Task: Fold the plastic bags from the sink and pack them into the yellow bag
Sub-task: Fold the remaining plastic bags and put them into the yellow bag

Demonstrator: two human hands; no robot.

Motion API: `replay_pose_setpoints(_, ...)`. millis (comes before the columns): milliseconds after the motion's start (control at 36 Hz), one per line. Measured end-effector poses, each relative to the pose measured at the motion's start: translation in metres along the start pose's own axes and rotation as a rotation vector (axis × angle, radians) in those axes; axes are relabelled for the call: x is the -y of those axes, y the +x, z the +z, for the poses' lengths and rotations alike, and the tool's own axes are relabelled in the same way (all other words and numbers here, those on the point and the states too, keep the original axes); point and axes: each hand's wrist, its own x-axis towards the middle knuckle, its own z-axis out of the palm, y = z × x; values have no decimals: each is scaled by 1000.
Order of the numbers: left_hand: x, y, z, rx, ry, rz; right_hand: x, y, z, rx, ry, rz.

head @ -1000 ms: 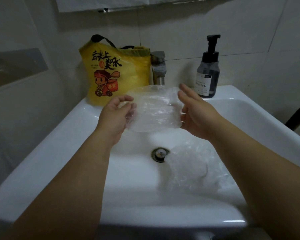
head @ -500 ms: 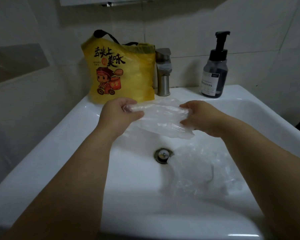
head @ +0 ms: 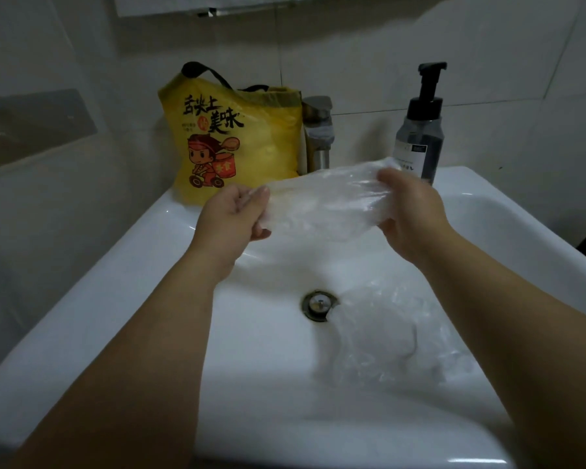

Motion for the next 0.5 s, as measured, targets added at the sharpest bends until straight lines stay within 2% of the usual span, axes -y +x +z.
replay_pose_setpoints(139,0,1,-5,-38,100,-3,-1,3,-2,-23,-358,-196)
replay_pose_setpoints(222,-3,1,-7,-102,231,-10,0,4,-5,-10,-396,-217)
replay_pose_setpoints(278,-10,-1,-6,-120,194,-13,1,3,-6,13,-421,-227)
replay_pose_setpoints(361,-19,-10,-5,48,96,-33,-2,4,-6,33,-525,-268)
replay_pose_setpoints(444,-20,-19,-5,370,234,-198,-3,6,-5,35,-511,-275)
replay_pose_setpoints(500,-17,-23,-1,541,353,-273,-4,8,-7,49,-405,-222)
